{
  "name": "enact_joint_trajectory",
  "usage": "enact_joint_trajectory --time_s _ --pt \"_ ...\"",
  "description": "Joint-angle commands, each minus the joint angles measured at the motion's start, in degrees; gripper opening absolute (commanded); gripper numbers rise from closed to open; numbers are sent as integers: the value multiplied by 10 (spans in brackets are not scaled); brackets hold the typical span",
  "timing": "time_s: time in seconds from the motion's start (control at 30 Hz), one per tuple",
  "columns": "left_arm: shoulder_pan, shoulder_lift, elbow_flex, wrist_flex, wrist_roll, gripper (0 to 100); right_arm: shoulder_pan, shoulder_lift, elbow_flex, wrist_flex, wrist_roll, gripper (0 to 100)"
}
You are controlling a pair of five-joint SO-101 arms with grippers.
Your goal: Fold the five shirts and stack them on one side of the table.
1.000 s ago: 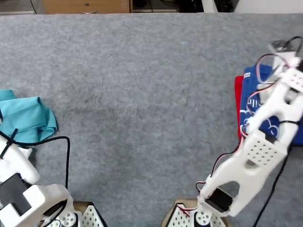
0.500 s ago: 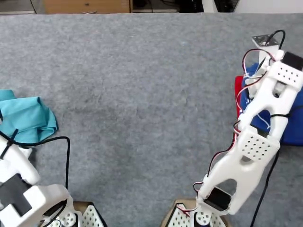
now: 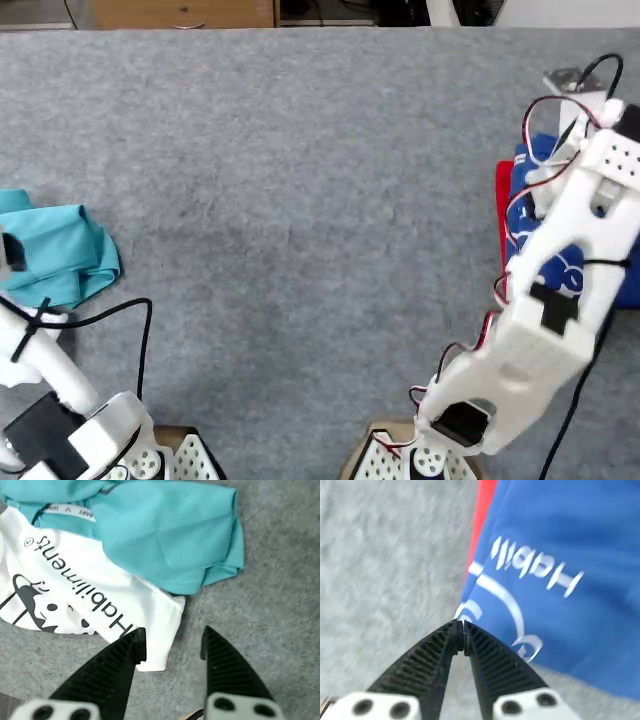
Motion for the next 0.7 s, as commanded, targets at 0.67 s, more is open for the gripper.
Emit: enact_joint_trajectory --time_s 0.67 --pt "-112 -12 339 -262 -334 214 24 -259 294 9 -6 2"
